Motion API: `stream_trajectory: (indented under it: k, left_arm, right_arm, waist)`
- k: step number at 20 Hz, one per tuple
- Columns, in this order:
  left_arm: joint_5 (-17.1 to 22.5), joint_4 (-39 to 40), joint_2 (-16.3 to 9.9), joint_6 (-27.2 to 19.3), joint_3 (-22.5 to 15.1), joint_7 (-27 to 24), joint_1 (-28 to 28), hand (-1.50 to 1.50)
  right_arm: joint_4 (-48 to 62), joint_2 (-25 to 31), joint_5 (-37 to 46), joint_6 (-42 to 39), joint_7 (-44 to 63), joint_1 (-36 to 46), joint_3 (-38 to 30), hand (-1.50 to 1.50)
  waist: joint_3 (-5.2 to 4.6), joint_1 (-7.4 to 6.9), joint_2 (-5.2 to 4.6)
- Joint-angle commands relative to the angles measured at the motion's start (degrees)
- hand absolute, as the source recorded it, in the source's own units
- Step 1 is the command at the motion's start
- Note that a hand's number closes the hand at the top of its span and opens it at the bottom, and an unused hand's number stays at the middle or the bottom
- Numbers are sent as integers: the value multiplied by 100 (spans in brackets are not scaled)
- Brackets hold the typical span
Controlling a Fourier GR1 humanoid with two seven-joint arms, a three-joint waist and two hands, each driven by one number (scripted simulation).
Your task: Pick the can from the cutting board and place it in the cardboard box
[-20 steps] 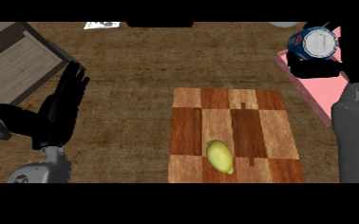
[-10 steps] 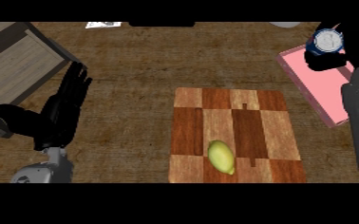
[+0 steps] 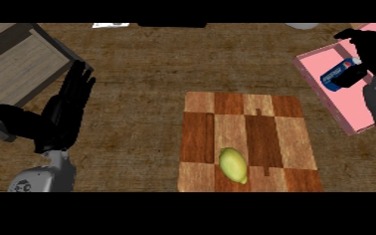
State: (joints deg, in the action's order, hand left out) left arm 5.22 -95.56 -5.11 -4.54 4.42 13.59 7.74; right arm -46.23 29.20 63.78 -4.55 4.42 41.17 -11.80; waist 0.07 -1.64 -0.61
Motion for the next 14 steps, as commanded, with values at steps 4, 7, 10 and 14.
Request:
stream_trajectory:
  k: [4, 7, 10, 14]
  left_arm:
    - [61, -185, -90, -1, 62, 240, 61, 0]
    - [42, 70, 59, -76, 76, -15, 35, 0]
    - [194, 196, -148, 127, 213, 92, 151, 0]
    - [100, 60, -71, 159, 112, -205, -251, 0]
  right_arm:
    - [283, 126, -809, 1300, -1307, 322, -811, -150]
    - [53, -297, -1379, 1843, -1741, 372, -1166, -150]
    - [149, -305, -2036, 1486, -1833, 660, -1596, -150]
    - [318, -353, -2985, 984, -1650, 858, -2304, -150]
  waist:
    - [11, 23, 23]
    - [7, 93, 39]
    - [-1, 119, 38]
    - [-1, 104, 49]
